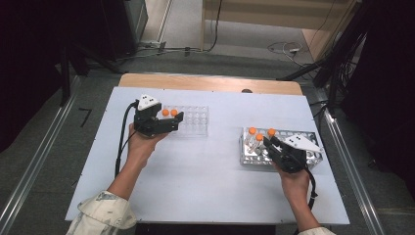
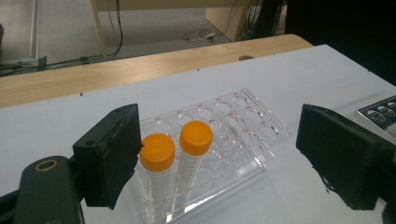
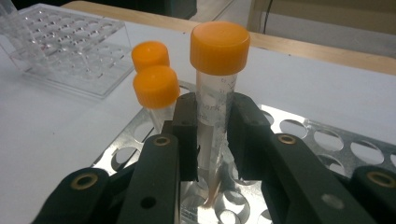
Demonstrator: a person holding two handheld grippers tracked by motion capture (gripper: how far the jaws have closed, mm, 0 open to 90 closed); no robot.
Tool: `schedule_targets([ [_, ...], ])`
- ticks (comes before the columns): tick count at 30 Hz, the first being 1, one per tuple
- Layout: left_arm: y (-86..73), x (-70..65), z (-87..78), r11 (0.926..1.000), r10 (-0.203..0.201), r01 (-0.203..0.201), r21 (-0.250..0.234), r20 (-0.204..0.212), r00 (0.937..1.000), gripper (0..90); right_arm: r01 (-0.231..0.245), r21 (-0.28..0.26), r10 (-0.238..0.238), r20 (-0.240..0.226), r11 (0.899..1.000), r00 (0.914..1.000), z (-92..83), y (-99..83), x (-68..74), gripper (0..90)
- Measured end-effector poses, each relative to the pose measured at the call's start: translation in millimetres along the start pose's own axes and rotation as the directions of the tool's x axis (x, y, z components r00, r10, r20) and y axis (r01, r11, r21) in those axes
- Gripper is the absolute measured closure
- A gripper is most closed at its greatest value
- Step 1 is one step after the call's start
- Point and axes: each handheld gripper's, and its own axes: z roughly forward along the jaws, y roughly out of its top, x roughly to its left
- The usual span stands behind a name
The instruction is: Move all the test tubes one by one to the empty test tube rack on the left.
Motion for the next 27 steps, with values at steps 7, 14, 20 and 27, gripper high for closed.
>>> schedule_targets([
  [7, 0.5, -0.2, -1.6, 1.0000, -0.002, 0.002, -0.006, 0.002, 1.0000, 15.0, 0.011, -0.030, -0.011, 0.002, 0.999, 0.9999, -9.1, 9.2, 3.0, 71.2],
  [14, 0.8, -2.1, -2.0, 1.0000, 0.006, -0.006, -0.005, 0.007, 1.0000, 14.9, -0.003, -0.069, 0.003, -0.009, 0.998, 1.0000, -24.0, 18.2, 1.7, 71.4],
  [20, 1.1, -4.1, -2.6, 0.9999, 0.011, -0.010, -0.005, 0.013, 0.9999, 15.0, -0.011, -0.073, 0.008, -0.034, 0.997, 0.9994, -36.0, 22.1, 5.9, 71.4],
  [27, 1.3, -5.3, -2.8, 0.9999, 0.012, -0.011, -0.008, 0.020, 0.9997, 15.0, 0.012, -0.063, -0.017, -0.076, 0.998, 0.9970, -39.3, 22.4, 18.3, 71.5],
])
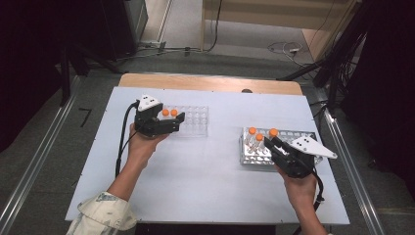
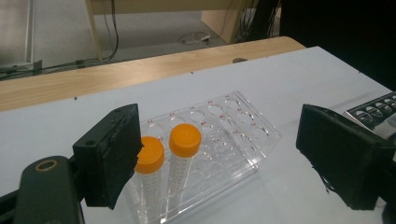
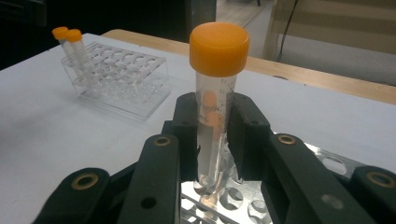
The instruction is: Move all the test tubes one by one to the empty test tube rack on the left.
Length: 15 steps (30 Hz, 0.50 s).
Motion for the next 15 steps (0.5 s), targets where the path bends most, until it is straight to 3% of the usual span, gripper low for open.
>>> schedule_targets([
  [15, -1.2, -13.4, 2.6, 0.9994, 0.031, -0.031, 0.015, 0.029, 0.9991, 15.0, 0.030, 0.026, -0.028, -0.100, 0.999, 0.9946, 13.8, -2.6, 27.7, 71.5],
])
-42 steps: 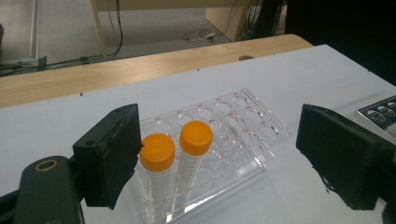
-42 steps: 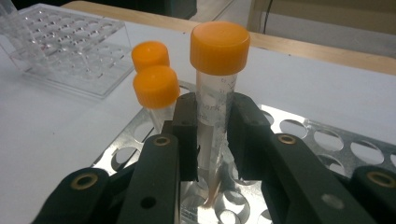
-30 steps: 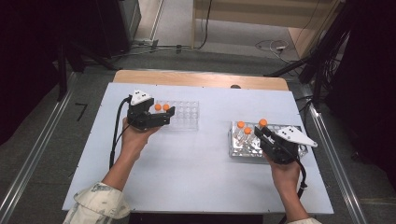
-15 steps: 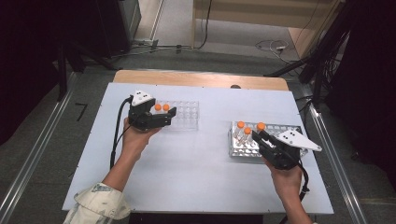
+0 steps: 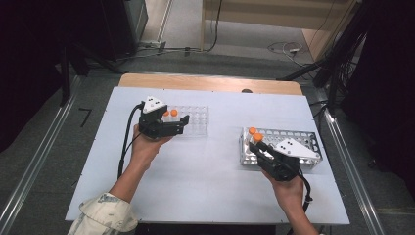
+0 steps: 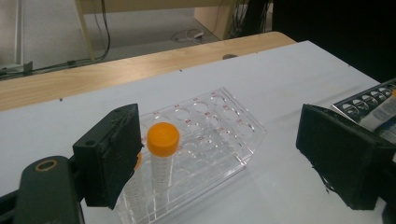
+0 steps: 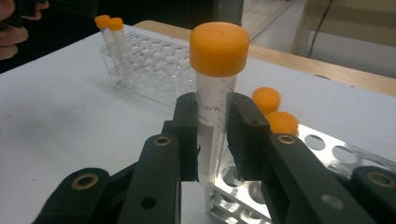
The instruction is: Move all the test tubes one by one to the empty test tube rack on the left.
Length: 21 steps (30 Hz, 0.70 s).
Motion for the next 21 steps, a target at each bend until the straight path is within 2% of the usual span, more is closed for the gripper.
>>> schedule_targets([
  [9, 0.2, -14.3, -0.3, 0.9996, 0.028, -0.028, -0.006, 0.029, 0.9992, 15.0, 0.027, 0.039, -0.025, -0.043, 0.999, 0.9988, 17.4, -4.5, 15.0, 71.5],
  [14, -1.0, -21.6, 1.1, 0.9997, 0.024, -0.024, -0.004, 0.063, 0.9977, 15.0, 0.038, 0.050, -0.035, -0.056, 0.998, 0.9978, 24.4, -6.4, 20.4, 71.5],
  [21, -3.6, -38.2, 3.5, 0.9985, 0.055, -0.056, 0.003, 0.113, 0.9921, 15.0, 0.059, 0.064, -0.054, -0.072, 0.996, 0.9959, 36.7, -9.3, 28.9, 71.6],
])
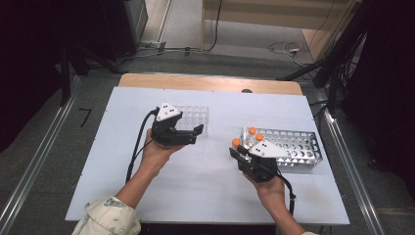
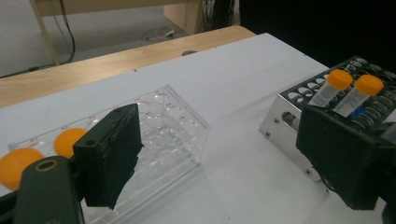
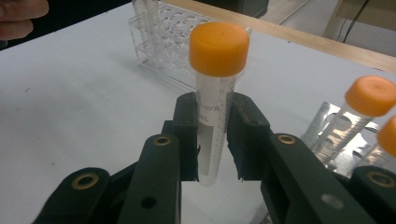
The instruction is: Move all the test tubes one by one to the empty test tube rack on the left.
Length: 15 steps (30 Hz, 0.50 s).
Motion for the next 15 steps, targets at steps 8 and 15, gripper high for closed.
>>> schedule_targets([
  [8, -2.3, -26.7, 5.0, 0.9997, 0.012, -0.015, 0.018, 0.126, 0.9920, 15.0, 0.018, 0.020, -0.017, -0.013, 1.000, 0.9998, 14.9, -2.0, 5.5, 71.6],
  [15, -7.1, -44.9, 9.6, 0.9982, 0.048, -0.054, 0.027, 0.176, 0.9832, 18.7, 0.008, 0.030, -0.007, -0.028, 1.000, 0.9996, 21.4, -2.5, 8.3, 71.6],
])
